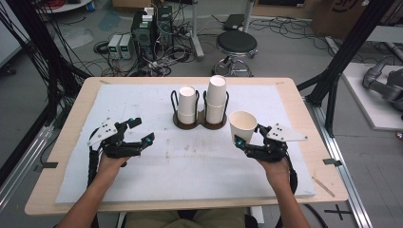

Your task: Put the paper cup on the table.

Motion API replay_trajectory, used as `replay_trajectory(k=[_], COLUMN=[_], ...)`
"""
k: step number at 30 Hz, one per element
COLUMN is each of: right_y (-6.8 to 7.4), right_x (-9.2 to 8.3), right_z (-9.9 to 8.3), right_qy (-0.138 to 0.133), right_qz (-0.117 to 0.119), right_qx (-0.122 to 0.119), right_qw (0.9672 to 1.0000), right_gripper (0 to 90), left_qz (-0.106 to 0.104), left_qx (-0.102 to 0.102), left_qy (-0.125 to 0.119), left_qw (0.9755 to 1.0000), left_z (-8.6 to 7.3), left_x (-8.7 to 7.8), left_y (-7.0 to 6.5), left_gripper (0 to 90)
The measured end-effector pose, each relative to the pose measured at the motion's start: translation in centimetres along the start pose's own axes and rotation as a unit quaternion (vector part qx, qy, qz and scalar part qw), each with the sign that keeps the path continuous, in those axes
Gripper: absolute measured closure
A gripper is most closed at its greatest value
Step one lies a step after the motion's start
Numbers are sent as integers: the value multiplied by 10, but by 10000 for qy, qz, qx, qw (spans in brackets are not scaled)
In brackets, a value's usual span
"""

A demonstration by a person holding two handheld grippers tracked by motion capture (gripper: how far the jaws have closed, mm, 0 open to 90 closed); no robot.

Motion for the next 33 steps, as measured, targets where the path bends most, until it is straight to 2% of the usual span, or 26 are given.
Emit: replay_trajectory(k=[13, 18, 22, 27, 33], right_y=[-16, -26, -39, -61, -89], right_x=[-7, -9, -7, 2, 14], right_z=[-4, -9, -14, -23, -38], right_qy=[13, 17, 52, 148, 419], right_qz=[-305, -482, -686, -1001, -1478], right_qx=[45, 39, 85, 270, 307], right_qw=[9995, 9988, 9976, 9945, 9877], right_gripper=[335, 335, 335, 335, 334], left_qz=[-44, -30, -19, -1, 37], left_qx=[-34, -23, -18, -27, -54], left_qy=[26, 14, 60, 83, 71], left_qw=[10000, 10000, 10000, 10000, 10000], left_z=[-1, 0, -2, -3, -3], left_x=[1, 0, 1, 2, 0], left_y=[-1, -4, -4, -4, -1], left_gripper=[173, 173, 173, 173, 173])
Point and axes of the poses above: each handheld gripper's, and its own axes: x roughly forward along the jaws, z roughly out of its top, y roughly to its left, the point moved 10 cm from there along x, roughly forward along the jaws, and after that the axes turned 5 degrees about -z, right-handed, at the moved point
